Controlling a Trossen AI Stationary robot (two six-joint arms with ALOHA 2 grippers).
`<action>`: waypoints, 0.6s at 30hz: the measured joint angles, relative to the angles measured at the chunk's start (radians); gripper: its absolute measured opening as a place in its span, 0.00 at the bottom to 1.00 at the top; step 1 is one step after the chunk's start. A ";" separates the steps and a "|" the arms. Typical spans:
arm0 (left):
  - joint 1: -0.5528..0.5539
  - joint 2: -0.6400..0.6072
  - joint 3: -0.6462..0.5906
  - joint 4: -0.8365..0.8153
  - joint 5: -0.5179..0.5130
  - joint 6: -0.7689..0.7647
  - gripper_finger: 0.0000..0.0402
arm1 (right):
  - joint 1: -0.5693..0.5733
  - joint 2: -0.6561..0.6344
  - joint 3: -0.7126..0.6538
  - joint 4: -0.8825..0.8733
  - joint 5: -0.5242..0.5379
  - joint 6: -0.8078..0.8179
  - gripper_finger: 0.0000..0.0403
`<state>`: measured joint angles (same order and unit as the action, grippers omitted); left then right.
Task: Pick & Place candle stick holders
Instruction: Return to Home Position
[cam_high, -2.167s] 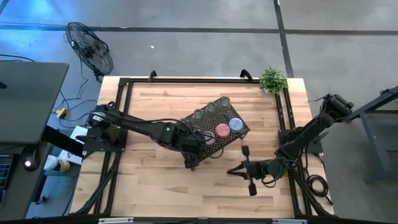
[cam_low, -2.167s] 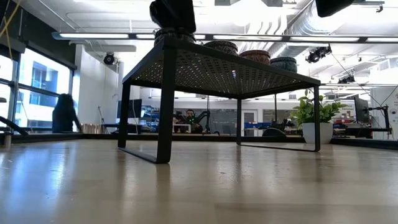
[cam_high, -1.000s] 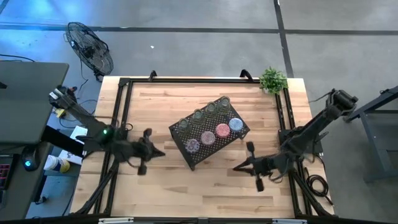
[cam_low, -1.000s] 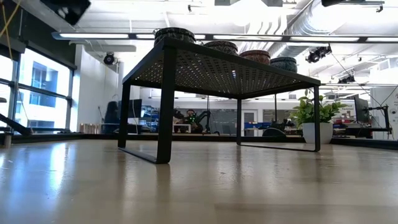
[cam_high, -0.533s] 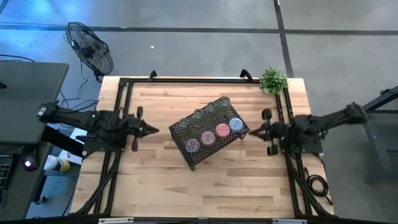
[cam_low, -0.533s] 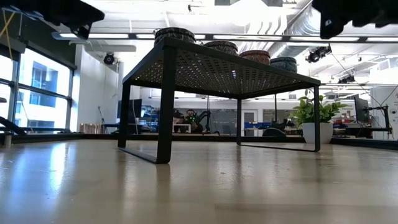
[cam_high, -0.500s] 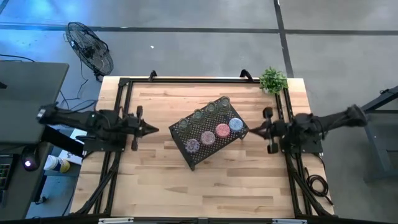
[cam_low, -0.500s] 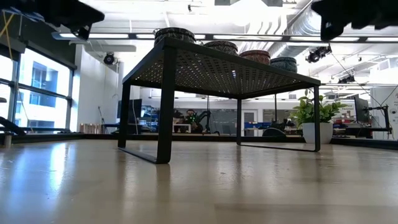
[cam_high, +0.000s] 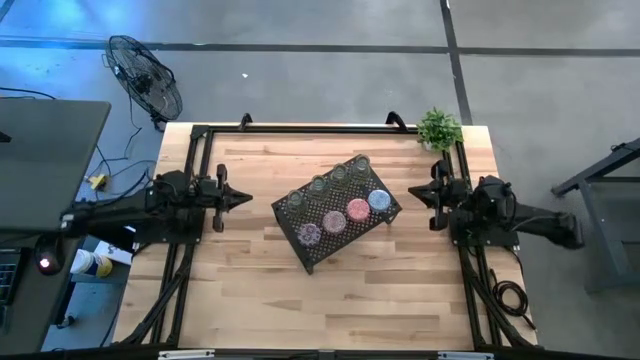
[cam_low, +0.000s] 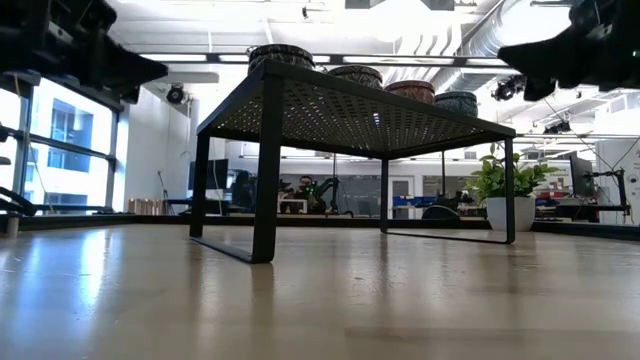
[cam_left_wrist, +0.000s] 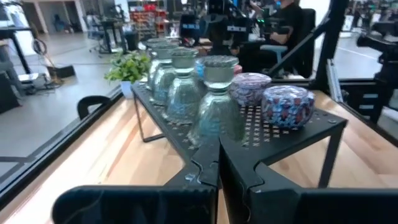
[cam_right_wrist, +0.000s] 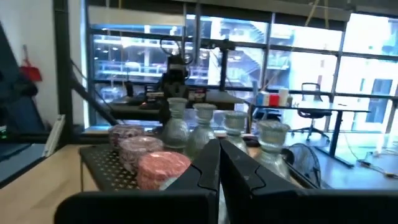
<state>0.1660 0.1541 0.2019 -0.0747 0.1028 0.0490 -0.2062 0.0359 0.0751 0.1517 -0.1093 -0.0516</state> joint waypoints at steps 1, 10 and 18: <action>0.018 -0.024 -0.013 -0.002 0.013 -0.001 0.00 | -0.021 -0.023 -0.012 -0.005 -0.013 0.009 0.00; 0.112 -0.147 -0.119 0.003 0.094 -0.033 0.00 | -0.122 -0.031 -0.065 0.019 -0.066 0.068 0.00; 0.109 -0.131 -0.186 0.136 0.016 -0.062 0.00 | -0.122 -0.030 -0.065 -0.006 -0.043 0.070 0.00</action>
<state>0.2749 0.0233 0.0154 0.0615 0.1187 -0.0128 -0.3279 0.0055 0.0097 0.1453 -0.1526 0.0185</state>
